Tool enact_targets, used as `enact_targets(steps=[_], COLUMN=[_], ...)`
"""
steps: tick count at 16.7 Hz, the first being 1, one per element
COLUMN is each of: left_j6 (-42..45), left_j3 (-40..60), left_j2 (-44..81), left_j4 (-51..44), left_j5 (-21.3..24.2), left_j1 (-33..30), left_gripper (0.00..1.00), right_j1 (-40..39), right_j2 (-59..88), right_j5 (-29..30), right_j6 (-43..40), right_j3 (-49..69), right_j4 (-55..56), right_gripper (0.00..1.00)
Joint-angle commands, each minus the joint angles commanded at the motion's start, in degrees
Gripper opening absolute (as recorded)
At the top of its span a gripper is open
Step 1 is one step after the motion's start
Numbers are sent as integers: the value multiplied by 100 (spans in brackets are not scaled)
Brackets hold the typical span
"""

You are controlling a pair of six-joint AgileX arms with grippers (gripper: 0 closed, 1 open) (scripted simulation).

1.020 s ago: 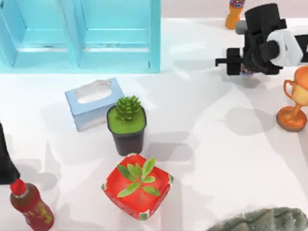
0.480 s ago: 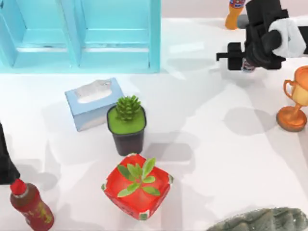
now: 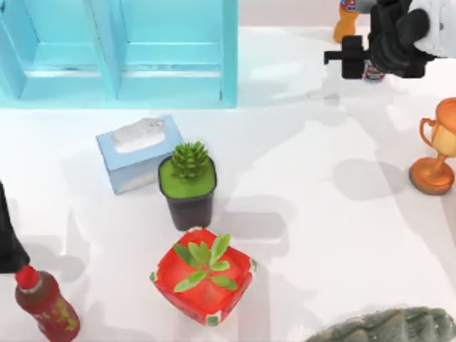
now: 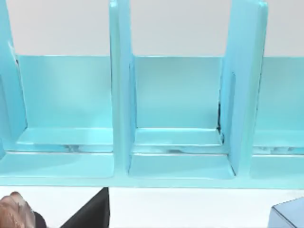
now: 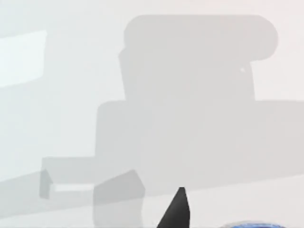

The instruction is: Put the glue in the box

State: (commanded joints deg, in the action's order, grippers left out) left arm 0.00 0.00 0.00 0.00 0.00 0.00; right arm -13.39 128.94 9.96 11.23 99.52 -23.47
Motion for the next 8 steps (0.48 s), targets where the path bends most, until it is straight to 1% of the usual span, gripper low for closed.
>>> enact_targets(steps=[4, 8], left_j6=[0, 0], left_j3=[0, 0], left_j2=[0, 0], left_j4=[0, 0], left_j5=[0, 0], left_j1=[0, 0], left_gripper=[100, 100], right_j1=[5, 7], right_j2=[-214, -263], right_j5=[-7, -6], right_j6=[-2, -4], right_j3=[256, 301], right_j4=[-462, -551], right_gripper=[0, 0])
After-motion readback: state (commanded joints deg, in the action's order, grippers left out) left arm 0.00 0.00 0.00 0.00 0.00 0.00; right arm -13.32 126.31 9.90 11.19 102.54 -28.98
